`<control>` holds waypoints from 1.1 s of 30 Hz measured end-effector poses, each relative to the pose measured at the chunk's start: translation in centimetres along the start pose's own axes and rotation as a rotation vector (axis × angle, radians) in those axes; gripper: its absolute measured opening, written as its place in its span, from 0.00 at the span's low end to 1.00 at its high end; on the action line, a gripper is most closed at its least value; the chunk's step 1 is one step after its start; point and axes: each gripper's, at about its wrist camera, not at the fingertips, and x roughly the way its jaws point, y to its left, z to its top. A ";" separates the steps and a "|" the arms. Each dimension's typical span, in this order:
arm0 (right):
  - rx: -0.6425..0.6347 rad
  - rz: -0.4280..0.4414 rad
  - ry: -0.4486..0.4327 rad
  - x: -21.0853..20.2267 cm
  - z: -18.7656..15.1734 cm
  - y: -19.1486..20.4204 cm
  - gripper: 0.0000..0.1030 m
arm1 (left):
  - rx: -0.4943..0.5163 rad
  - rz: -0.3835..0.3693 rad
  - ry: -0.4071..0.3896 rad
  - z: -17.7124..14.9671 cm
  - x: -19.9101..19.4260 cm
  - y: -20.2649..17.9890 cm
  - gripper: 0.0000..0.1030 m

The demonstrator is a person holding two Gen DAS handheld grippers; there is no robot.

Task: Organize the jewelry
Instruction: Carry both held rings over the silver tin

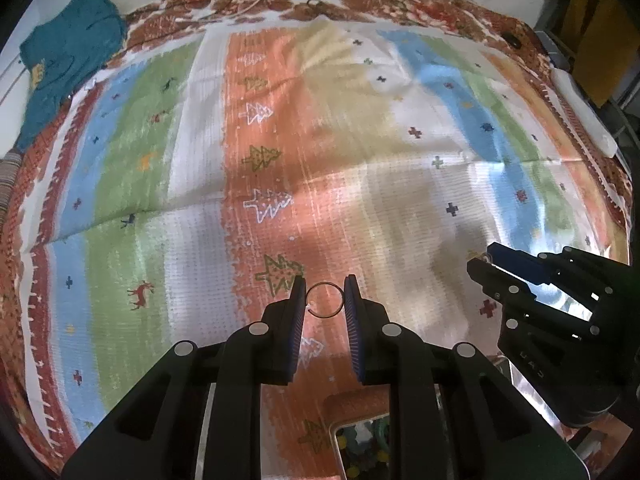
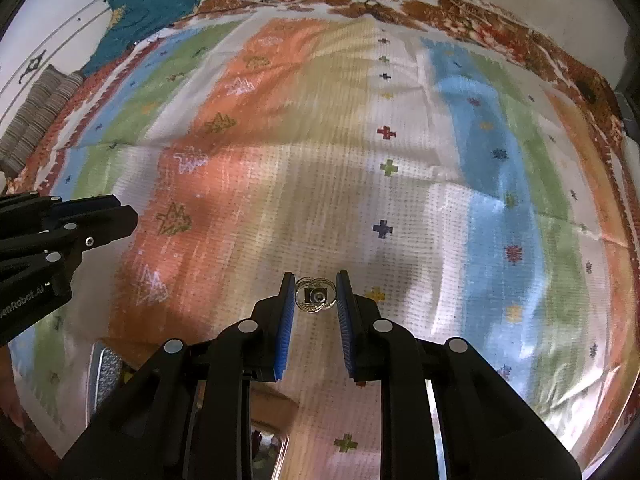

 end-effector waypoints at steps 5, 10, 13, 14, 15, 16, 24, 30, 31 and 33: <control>-0.007 0.000 -0.014 -0.8 -0.4 0.3 0.21 | 0.029 0.009 -0.050 -0.8 -1.7 -0.6 0.18; -0.015 0.013 -0.031 -1.8 -0.9 0.7 0.21 | 0.044 0.016 -0.095 -1.4 -3.0 -0.8 0.18; -0.017 0.021 -0.039 -2.5 -1.2 0.9 0.21 | 0.042 0.019 -0.104 -1.8 -3.4 -0.7 0.18; -0.017 0.023 -0.041 -2.7 -1.4 0.9 0.21 | 0.040 0.018 -0.106 -1.9 -3.5 -0.7 0.18; -0.016 0.024 -0.044 -2.9 -1.5 1.0 0.21 | 0.038 0.017 -0.108 -2.0 -3.7 -0.7 0.18; -0.016 0.027 -0.048 -3.2 -1.6 1.0 0.21 | 0.037 0.015 -0.111 -2.1 -3.8 -0.7 0.18; -0.011 0.060 -0.076 -5.0 -2.7 1.3 0.21 | 0.031 -0.018 -0.137 -3.5 -5.9 -0.8 0.18; -0.015 0.077 -0.087 -5.8 -3.7 1.4 0.21 | 0.040 -0.036 -0.144 -4.7 -6.9 -1.2 0.18; -0.016 0.076 -0.090 -6.1 -3.9 1.4 0.21 | 0.043 -0.039 -0.146 -4.9 -7.1 -1.3 0.18; -0.016 0.080 -0.095 -6.4 -4.3 1.5 0.21 | 0.051 -0.041 -0.152 -5.3 -7.5 -1.6 0.18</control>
